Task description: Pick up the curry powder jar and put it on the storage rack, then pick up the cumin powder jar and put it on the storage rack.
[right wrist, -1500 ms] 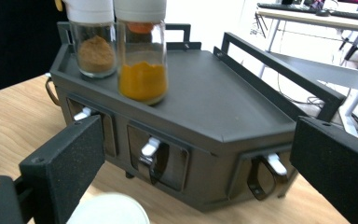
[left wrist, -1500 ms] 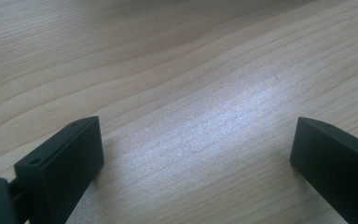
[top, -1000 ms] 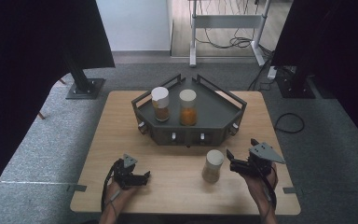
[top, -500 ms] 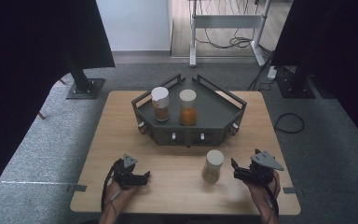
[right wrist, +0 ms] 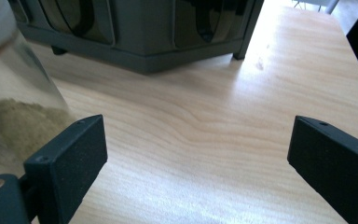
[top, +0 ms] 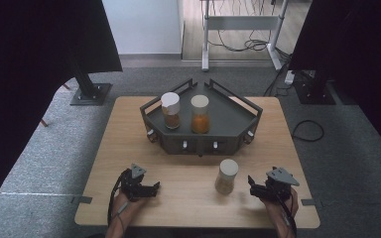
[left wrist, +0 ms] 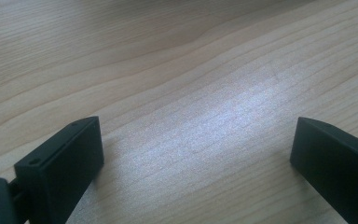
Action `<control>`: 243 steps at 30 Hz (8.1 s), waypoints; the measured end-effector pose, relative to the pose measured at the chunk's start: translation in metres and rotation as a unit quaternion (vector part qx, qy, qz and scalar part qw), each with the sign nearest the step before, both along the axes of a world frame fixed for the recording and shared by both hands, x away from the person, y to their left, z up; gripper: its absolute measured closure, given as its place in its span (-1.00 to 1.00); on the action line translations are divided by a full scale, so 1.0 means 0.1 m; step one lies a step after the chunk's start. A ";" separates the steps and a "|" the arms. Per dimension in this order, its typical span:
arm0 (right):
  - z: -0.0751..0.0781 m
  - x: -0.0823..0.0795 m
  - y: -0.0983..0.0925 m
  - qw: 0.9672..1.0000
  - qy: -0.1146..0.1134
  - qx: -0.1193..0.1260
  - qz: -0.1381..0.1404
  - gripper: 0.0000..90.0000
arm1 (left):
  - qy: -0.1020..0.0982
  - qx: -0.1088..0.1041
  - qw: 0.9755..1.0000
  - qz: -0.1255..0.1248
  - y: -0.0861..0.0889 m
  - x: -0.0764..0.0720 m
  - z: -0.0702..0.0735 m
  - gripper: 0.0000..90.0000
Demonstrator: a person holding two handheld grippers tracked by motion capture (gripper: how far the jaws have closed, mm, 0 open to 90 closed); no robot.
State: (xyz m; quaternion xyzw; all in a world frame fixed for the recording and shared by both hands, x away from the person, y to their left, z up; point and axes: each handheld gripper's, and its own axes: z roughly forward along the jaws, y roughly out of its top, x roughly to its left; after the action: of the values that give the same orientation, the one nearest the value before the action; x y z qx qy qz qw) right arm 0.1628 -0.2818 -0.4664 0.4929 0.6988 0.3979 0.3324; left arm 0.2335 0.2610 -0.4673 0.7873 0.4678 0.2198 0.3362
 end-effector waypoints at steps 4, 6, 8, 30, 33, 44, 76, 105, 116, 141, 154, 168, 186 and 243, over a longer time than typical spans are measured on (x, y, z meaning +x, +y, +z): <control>-0.03 0.01 0.00 1.000 0.008 -0.004 -0.003 -0.91 | 0.000 0.000 1.000 0.000 0.00 0.00 0.00 -0.95; -0.06 0.01 -0.01 1.000 0.013 -0.004 -0.004 -0.90 | 0.000 0.000 1.000 0.000 0.00 0.00 0.00 -0.95; -0.08 0.02 -0.01 1.000 0.016 -0.004 -0.005 -0.90 | 0.000 0.000 1.000 0.000 0.00 0.00 0.00 -0.95; -0.15 0.05 0.01 0.999 0.039 -0.011 -0.010 -0.90 | 0.000 0.000 1.000 0.000 0.00 0.00 0.00 -0.95; -0.15 0.05 0.02 0.999 0.038 -0.012 -0.010 -0.90 | 0.000 0.000 1.000 0.000 0.00 0.00 0.00 -0.95; -0.09 -0.02 0.02 1.000 0.016 -0.010 -0.009 -0.90 | 0.000 0.000 1.000 0.000 0.00 0.00 0.00 -0.95; 0.25 -0.31 0.00 0.997 -0.072 0.030 -0.002 -0.89 | 0.000 0.000 1.000 0.000 0.00 0.00 0.00 -0.95; 0.25 -0.31 0.31 0.994 -0.071 0.033 0.074 -0.89 | 0.000 -0.001 1.000 0.000 0.00 0.00 0.00 -0.95; 0.24 -0.30 0.42 0.993 -0.068 0.028 0.093 -0.89 | 0.000 -0.001 1.000 0.001 0.00 0.00 0.00 -0.95; 0.22 -0.08 0.56 0.993 -0.062 0.028 0.101 -0.89 | 0.000 0.000 1.000 0.000 0.00 0.00 0.00 -0.95; 0.21 0.05 0.64 0.993 -0.057 0.029 0.102 -0.88 | 0.000 0.000 1.000 -0.002 0.01 0.00 0.00 -0.95; 0.19 0.08 0.62 0.992 -0.048 0.042 0.107 -0.27 | 0.000 0.000 1.000 -0.002 0.01 0.00 0.00 -0.95; 0.23 0.06 0.68 0.994 -0.046 0.043 0.091 -0.27 | 0.000 -0.001 1.000 -0.002 0.01 0.00 0.00 -0.95; 1.14 0.27 0.65 0.993 -0.083 0.047 0.076 -0.27 | 0.000 -0.001 1.000 -0.002 0.01 0.00 0.00 -0.95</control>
State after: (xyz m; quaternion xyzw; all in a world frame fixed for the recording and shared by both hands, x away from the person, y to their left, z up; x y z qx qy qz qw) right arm 0.1893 -0.2164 -0.3525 0.4185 0.6851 0.4939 0.3340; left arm 0.2337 0.2619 -0.4672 0.7879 0.4666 0.2186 0.3371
